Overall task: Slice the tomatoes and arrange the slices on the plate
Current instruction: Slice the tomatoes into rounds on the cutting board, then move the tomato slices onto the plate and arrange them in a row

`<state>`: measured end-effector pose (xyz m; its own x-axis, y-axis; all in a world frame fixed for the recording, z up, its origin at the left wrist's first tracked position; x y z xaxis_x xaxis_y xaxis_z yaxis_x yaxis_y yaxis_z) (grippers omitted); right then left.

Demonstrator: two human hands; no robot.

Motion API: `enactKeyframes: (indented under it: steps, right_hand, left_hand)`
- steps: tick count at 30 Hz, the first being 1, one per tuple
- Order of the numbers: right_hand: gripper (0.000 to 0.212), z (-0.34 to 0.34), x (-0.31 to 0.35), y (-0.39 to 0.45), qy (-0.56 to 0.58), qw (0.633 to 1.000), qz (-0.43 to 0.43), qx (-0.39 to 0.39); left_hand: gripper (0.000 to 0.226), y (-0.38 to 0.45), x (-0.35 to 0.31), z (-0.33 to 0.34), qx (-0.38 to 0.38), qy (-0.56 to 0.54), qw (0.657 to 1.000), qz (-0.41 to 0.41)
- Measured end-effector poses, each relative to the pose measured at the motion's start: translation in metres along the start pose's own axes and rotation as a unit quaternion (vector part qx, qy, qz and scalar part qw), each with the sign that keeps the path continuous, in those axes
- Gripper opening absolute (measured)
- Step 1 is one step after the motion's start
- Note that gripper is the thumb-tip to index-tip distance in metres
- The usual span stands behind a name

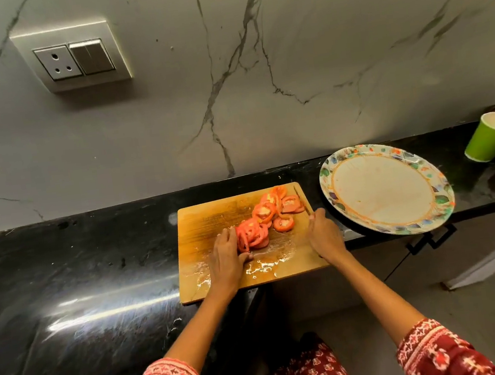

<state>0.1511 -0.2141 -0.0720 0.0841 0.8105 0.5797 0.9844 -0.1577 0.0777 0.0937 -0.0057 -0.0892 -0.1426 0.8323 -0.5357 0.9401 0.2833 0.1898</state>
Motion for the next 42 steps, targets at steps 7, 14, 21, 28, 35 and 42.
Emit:
enactKeyframes:
  steps: [7,14,21,28,35,42]
  right_hand:
    - [0.017,0.001,-0.019,0.000,-0.152,0.986,-0.067,0.014]
    - [0.022,-0.010,-0.016,0.016,-0.180,0.977,-0.113,-0.024]
    - [0.023,-0.001,-0.009,0.023,-0.185,0.978,-0.099,-0.013]
    - [0.023,-0.004,-0.019,0.035,-0.182,0.983,-0.021,-0.012]
    - [0.027,0.004,-0.008,0.061,-0.293,0.955,-0.041,0.019]
    - [0.021,-0.003,0.004,0.062,-0.227,0.968,-0.098,-0.044]
  left_hand:
    - [0.074,0.016,-0.001,0.002,-0.019,0.023,1.000,-0.010]
    - [0.077,0.028,0.007,0.000,-0.004,-0.031,0.999,0.014]
    - [0.074,0.024,0.016,0.000,-0.024,-0.070,0.997,0.027]
    - [0.056,0.033,0.017,-0.003,-0.058,-0.108,0.992,0.000]
    - [0.051,0.037,0.022,-0.013,-0.061,-0.122,0.991,-0.013]
    - [0.048,0.029,0.035,-0.022,-0.075,-0.126,0.988,-0.039]
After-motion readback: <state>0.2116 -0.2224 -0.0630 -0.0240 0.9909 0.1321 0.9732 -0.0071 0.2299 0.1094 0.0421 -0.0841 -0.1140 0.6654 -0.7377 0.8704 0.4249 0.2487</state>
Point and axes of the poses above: each hand's wrist, its own y-axis towards the middle knuckle, its own z-axis out of the palm, x = y × z, the point moved 3 cm from there along y, towards the middle knuckle, and after that the axes turned 11 degrees about -x, right-handed, at the moved point
